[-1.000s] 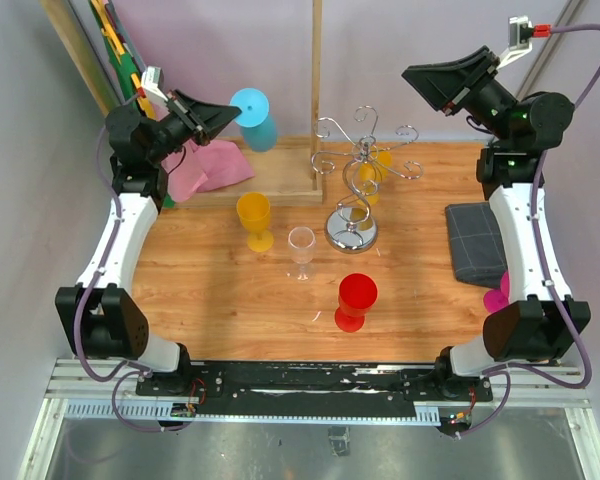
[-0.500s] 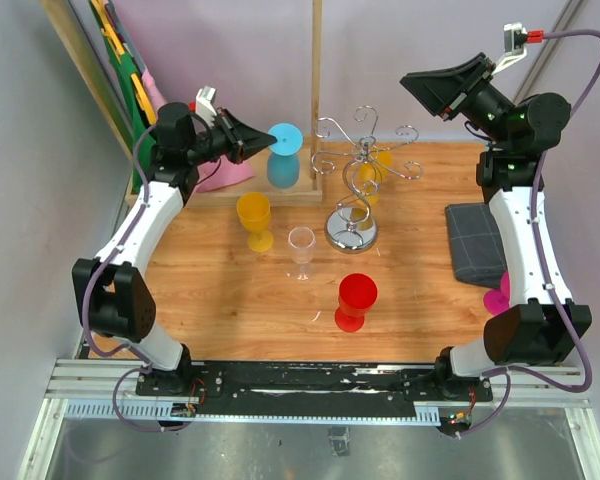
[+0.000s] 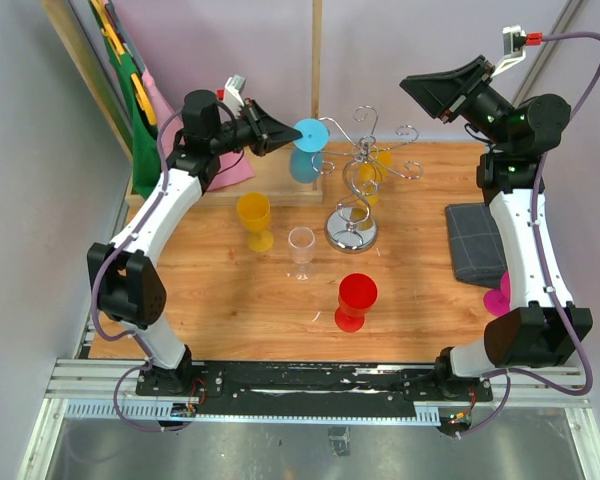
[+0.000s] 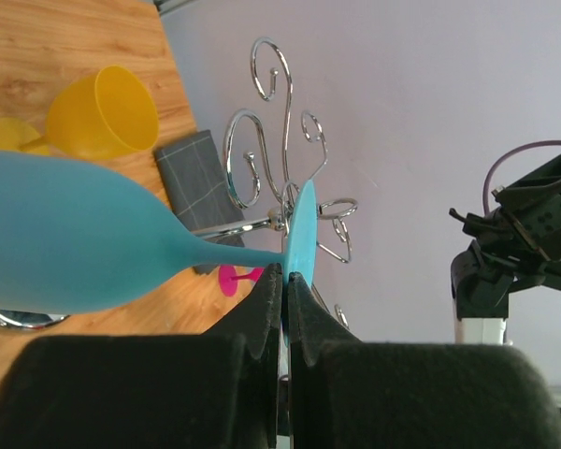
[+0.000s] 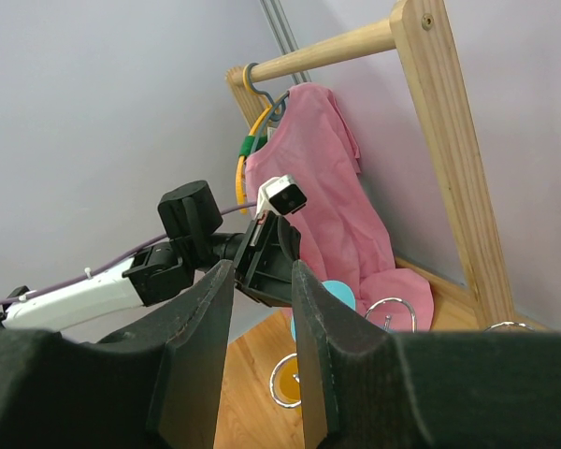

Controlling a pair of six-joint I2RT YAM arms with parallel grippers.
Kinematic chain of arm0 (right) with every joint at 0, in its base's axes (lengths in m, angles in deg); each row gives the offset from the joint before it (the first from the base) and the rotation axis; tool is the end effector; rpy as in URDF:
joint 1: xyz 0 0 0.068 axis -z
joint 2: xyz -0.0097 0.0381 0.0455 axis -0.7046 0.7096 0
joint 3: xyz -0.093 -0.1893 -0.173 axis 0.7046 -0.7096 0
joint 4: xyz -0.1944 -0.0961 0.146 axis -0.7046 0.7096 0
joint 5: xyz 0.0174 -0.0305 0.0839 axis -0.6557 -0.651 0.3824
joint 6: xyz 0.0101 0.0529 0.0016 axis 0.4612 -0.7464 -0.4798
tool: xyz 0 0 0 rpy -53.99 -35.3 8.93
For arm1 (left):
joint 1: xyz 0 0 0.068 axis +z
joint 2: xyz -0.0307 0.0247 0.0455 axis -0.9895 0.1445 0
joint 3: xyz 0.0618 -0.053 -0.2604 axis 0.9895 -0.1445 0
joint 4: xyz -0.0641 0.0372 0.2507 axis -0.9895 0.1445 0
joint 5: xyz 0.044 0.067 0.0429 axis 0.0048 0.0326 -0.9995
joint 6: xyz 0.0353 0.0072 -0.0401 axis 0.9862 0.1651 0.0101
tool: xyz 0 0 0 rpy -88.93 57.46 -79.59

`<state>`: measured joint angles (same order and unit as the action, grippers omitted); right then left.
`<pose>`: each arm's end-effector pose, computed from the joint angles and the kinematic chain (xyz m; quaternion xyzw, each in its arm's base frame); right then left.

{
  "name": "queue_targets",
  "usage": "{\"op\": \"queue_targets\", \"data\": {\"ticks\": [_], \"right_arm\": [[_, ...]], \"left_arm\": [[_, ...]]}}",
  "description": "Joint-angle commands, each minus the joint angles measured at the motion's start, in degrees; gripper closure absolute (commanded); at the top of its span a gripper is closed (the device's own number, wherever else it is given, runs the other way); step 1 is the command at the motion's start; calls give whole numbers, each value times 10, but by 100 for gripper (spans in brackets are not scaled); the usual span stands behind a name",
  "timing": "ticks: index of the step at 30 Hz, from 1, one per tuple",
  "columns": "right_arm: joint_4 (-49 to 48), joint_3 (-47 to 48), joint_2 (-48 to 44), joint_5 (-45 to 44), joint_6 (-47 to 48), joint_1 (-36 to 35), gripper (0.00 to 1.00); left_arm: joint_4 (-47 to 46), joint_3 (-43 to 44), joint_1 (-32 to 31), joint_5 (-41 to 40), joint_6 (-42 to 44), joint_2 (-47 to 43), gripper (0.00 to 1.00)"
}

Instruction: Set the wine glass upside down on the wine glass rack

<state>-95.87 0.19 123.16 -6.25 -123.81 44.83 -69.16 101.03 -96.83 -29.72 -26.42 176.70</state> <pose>0.2914 0.0280 0.5302 -0.1741 0.5218 0.5500 0.6285 0.3781 -0.1271 0.4033 -0.0393 0.7268 -0.5985 0.3347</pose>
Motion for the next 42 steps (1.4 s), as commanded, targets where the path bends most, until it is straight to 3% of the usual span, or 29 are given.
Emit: {"op": "queue_targets", "data": {"ticks": [1, 26, 42], "right_arm": [[-9, 3, -15, -1, 11, 8, 67], [6, 9, -7, -2, 21, 8, 68], [6, 3, -6, -2, 25, 8, 68]], "left_arm": [[6, 26, -16, 1, 10, 17, 100], [0, 162, -40, -9, -17, 131, 100], [-46, 177, -40, -48, -49, 151, 100]]}}
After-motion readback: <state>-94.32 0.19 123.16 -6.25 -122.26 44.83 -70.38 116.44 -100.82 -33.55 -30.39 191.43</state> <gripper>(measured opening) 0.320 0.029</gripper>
